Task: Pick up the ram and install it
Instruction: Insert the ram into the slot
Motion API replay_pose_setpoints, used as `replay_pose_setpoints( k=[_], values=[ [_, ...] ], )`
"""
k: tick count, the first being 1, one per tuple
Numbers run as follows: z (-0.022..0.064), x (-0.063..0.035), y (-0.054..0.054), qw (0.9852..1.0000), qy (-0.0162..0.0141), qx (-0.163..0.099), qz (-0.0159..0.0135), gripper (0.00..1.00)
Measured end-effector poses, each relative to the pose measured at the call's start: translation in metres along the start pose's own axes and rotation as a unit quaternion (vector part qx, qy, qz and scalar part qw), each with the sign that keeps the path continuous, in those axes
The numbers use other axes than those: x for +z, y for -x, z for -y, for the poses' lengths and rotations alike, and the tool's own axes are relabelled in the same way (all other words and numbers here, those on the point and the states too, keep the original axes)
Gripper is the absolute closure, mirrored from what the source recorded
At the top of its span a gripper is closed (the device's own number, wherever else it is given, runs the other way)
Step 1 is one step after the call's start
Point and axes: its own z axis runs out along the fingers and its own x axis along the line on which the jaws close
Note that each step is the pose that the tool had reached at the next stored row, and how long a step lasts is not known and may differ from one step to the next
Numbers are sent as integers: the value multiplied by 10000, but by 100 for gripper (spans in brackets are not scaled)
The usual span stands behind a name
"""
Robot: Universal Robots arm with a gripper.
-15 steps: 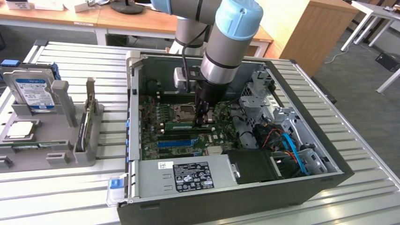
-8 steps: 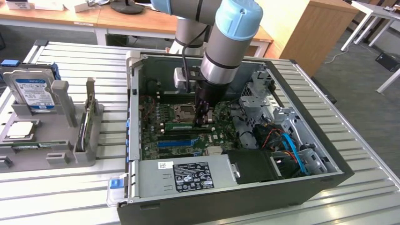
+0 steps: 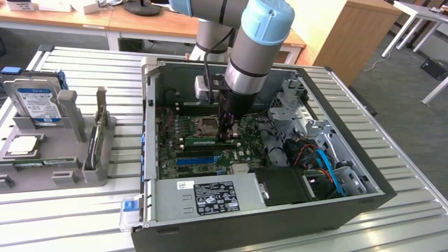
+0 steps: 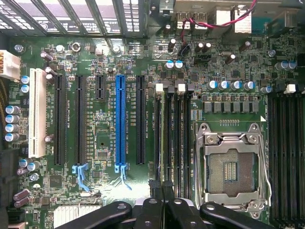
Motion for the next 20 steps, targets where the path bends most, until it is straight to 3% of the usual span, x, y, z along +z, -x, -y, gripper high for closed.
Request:
replay_pose_setpoints(
  k=[20],
  values=[
    [0, 0, 0, 10000, 4, -83, -4, 88]
  ],
)
